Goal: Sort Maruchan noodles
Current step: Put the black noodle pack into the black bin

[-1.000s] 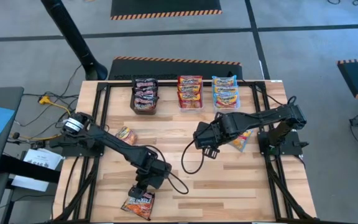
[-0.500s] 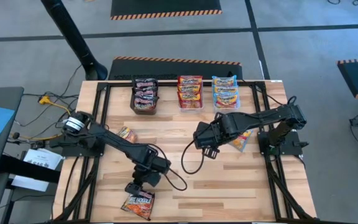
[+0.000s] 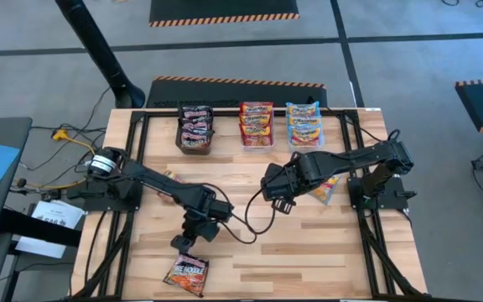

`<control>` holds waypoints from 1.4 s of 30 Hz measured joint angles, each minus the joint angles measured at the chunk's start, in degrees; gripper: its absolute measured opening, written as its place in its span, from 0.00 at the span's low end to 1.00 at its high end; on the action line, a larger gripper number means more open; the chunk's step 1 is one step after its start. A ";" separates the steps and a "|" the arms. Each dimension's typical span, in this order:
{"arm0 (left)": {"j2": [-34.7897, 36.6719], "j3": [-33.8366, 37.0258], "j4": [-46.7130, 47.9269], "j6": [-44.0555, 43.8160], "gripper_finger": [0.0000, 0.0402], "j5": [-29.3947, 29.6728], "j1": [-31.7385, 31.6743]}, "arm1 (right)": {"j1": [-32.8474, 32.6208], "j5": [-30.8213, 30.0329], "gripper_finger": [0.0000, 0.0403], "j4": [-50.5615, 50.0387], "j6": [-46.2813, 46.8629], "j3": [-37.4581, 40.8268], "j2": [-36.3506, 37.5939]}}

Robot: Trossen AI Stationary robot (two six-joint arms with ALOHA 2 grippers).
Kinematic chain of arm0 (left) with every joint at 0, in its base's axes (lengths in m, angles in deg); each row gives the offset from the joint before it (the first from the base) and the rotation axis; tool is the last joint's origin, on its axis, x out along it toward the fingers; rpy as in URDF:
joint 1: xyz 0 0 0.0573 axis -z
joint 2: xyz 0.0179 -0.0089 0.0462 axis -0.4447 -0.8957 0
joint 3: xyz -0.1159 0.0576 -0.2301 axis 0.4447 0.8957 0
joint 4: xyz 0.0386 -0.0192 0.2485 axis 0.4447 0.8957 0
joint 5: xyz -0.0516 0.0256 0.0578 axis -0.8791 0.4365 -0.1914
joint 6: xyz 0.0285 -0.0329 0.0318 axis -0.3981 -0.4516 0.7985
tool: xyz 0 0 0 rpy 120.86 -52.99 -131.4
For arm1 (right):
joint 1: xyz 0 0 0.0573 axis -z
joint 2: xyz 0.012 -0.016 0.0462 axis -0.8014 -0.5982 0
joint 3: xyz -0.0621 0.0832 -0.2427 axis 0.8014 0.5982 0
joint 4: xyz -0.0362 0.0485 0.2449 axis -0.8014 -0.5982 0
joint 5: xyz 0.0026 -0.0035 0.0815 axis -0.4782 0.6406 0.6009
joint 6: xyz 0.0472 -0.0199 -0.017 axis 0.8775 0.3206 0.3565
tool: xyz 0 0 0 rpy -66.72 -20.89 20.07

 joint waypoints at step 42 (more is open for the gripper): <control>0.00 0.00 -6.23 -12.30 0.44 9.39 8.25 | 0.93 0.00 0.34 2.54 -0.13 0.00 0.02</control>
